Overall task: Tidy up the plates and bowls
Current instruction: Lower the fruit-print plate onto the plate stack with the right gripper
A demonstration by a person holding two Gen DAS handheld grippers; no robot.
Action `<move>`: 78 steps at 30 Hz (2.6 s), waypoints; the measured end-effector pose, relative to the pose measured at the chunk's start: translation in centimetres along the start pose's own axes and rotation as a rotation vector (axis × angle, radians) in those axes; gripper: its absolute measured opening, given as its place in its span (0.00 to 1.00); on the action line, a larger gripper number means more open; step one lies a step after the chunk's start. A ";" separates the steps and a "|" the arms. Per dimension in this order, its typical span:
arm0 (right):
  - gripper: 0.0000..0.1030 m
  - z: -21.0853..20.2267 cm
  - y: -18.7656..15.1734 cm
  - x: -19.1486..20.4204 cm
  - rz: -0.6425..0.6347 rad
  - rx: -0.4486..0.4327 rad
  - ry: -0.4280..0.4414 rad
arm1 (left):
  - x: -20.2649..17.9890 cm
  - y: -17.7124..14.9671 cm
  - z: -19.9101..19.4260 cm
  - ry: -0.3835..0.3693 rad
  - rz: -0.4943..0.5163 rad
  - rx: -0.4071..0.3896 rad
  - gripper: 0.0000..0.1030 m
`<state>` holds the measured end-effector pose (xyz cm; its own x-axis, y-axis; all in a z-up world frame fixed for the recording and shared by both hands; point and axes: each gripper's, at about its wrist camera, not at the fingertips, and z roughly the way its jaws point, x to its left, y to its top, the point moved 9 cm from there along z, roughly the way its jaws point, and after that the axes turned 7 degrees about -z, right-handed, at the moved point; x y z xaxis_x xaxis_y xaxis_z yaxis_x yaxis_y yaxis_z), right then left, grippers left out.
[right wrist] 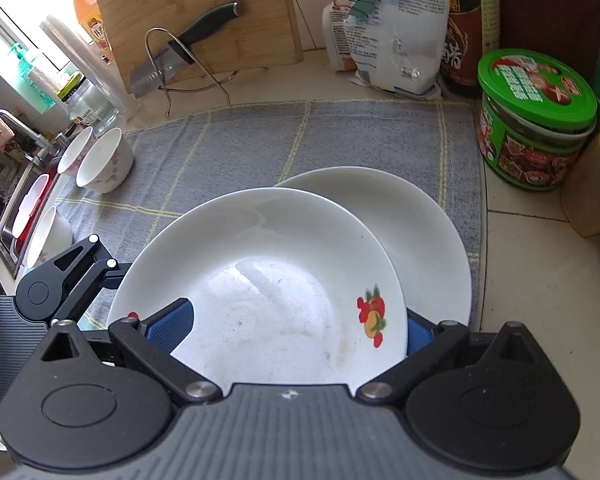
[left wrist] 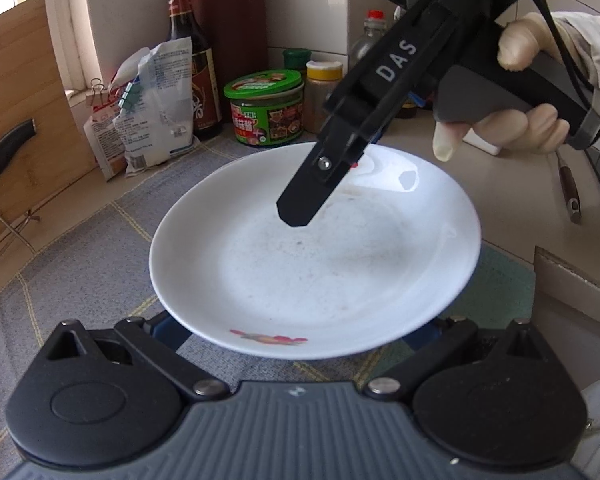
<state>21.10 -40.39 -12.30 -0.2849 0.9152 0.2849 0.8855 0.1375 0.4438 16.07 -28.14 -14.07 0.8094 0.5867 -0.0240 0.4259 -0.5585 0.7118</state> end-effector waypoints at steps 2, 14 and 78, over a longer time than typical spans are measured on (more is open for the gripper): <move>1.00 0.2 -0.1 -0.2 0.006 0.002 0.001 | 0.0 -0.1 0.2 0.000 0.002 0.004 1.00; 1.00 1.0 -0.3 -0.7 0.012 0.017 -0.005 | 0.3 -0.3 1.0 -0.005 0.003 0.026 1.00; 1.00 -1.1 -1.0 -2.4 0.049 0.039 -0.120 | 0.9 0.2 3.0 -0.024 0.002 0.072 0.99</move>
<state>20.47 -43.12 -12.51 -0.1974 0.9595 0.2010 0.9114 0.1041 0.3982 18.10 -29.54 -16.06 0.8193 0.5720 -0.0400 0.4516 -0.6007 0.6597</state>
